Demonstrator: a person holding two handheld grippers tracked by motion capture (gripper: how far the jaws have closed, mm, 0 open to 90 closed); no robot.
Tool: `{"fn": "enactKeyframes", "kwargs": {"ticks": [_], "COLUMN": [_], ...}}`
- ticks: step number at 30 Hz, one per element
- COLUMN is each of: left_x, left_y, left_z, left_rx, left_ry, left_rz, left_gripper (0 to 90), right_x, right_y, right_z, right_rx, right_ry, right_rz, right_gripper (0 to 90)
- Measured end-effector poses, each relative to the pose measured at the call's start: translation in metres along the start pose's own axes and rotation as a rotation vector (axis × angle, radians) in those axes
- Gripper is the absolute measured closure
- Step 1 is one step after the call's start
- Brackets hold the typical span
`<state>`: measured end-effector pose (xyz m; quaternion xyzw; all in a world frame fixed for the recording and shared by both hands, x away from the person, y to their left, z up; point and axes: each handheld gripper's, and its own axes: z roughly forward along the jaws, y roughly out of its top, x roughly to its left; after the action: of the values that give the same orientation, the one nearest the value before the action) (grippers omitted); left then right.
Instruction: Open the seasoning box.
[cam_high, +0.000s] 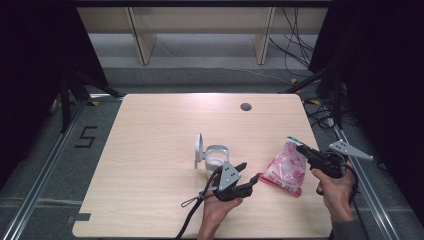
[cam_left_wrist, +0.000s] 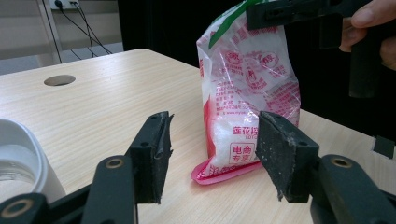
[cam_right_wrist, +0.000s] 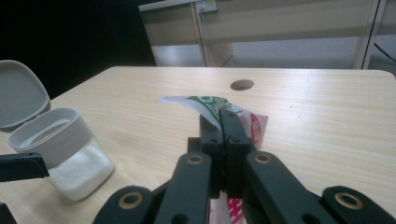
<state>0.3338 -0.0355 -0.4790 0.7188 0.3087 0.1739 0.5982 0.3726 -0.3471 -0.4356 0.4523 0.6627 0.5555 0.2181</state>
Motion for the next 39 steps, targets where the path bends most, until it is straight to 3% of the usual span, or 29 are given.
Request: {"fn": "enactKeyframes", "kwargs": {"ticks": [1, 3, 6, 7, 8, 9, 13, 15, 16, 17, 18, 19, 20, 21, 22, 24, 25, 26, 27, 28, 29, 30, 33, 34, 35, 38, 39], "left_x": [0.001, 0.0, 0.0, 0.0, 0.001, 0.0, 0.0, 0.001, 0.001, 0.002, 0.002, 0.002, 0.003, 0.003, 0.004, 0.004, 0.004, 0.004, 0.005, 0.004, 0.002, 0.001, -0.002, -0.002, -0.003, -0.004, -0.004], "left_y": [0.0, 0.0, -0.001, -0.001, -0.001, -0.002, -0.002, -0.001, 0.0, 0.0, 0.001, 0.0, 0.0, 0.0, 0.0, 0.0, 0.0, -0.001, -0.002, -0.003, -0.005, -0.007, -0.014, -0.015, -0.016, -0.019, -0.019], "left_z": [-0.001, 0.0, 0.001, 0.001, 0.002, 0.003, 0.002, 0.002, 0.0, 0.0, -0.001, 0.0, -0.001, -0.003, -0.004, -0.007, -0.009, -0.01, -0.01, -0.011, -0.013, -0.014, -0.017, -0.017, -0.019, -0.023, -0.024], "left_rx": [0.015, 0.015, 0.016, 0.033, 0.04, 0.041, 0.055, 0.048, 0.05, 0.05, 0.06, 0.053, 0.056, 0.063, 0.067, 0.062, 0.067, 0.072, 0.066, 0.073, 0.09, 0.094, 0.111, 0.107, 0.113, 0.108, 0.11], "left_ry": [-0.001, 0.0, -0.025, -0.033, -0.043, -0.032, -0.042, -0.041, -0.039, -0.044, -0.045, -0.045, -0.047, -0.033, -0.037, -0.034, -0.03, -0.032, -0.035, -0.041, -0.032, -0.036, -0.04, -0.042, -0.039, -0.037, -0.028], "left_rz": [0.022, -0.001, 0.003, 0.009, 0.022, 0.005, 0.011, 0.009, 0.021, 0.035, 0.033, 0.007, 0.01, 0.007, 0.02, 0.006, 0.007, 0.009, 0.011, 0.008, 0.014, 0.016, 0.021, 0.019, 0.017, 0.021, 0.021], "left_gripper": [44.6, 44.0, 41.9, 40.9, 39.7, 38.9, 37.6, 36.5, 35.7, 34.7, 33.6, 32.6, 32.1, 31.8, 31.7, 31.3, 31.0, 30.8, 30.7, 30.6, 30.4, 30.4, 30.4, 30.4, 30.3, 30.2, 30.2], "right_x": [-0.001, -0.001, 0.0, -0.001, -0.003, -0.003, -0.009, -0.01, -0.01, -0.012, -0.011, -0.015, -0.012, -0.012, -0.015, -0.014, -0.016, -0.019, -0.014, -0.016, -0.015, -0.019, -0.022, -0.02, -0.023, -0.019, -0.02], "right_y": [0.0, 0.0, -0.003, -0.002, -0.002, -0.003, -0.007, -0.01, -0.011, -0.013, -0.014, -0.015, -0.016, -0.016, -0.016, -0.019, -0.019, -0.019, -0.02, -0.021, -0.022, -0.023, -0.026, -0.027, -0.027, -0.028, -0.028], "right_z": [0.0, -0.001, 0.002, 0.001, 0.001, 0.0, 0.0, 0.001, 0.002, 0.004, 0.004, 0.006, 0.005, 0.005, 0.006, 0.006, 0.005, 0.004, 0.002, 0.002, 0.002, 0.001, -0.001, -0.002, -0.003, -0.006, -0.007], "right_rx": [-0.005, 0.022, -0.002, 0.019, 0.02, 0.03, 0.027, 0.037, 0.045, 0.041, 0.05, 0.041, 0.061, 0.078, 0.079, 0.084, 0.098, 0.091, 0.094, 0.097, 0.088, 0.093, 0.1, 0.091, 0.096, 0.093, 0.094], "right_ry": [0.003, -0.022, -0.012, -0.009, -0.031, -0.041, -0.06, -0.061, -0.077, -0.063, -0.071, -0.073, -0.079, -0.092, -0.1, -0.106, -0.14, -0.125, -0.133, -0.139, -0.154, -0.164, -0.154, -0.176, -0.174, -0.192, -0.194], "right_rz": [-0.006, -0.008, 0.004, 0.012, -0.015, 0.003, -0.002, 0.024, 0.019, 0.026, 0.035, 0.005, 0.037, 0.034, -0.002, 0.029, 0.004, -0.007, 0.053, 0.03, 0.051, 0.009, 0.024, 0.039, 0.015, 0.052, 0.027], "right_gripper": [90.0, 90.0, 89.9, 89.9, 89.8, 89.7, 88.8, 88.3, 88.1, 88.1, 88.0, 87.8, 87.1, 86.1, 85.0, 82.7, 81.1, 80.0, 77.2, 74.3, 72.5, 71.9, 66.6, 65.6, 64.5, 60.5, 60.3]}}
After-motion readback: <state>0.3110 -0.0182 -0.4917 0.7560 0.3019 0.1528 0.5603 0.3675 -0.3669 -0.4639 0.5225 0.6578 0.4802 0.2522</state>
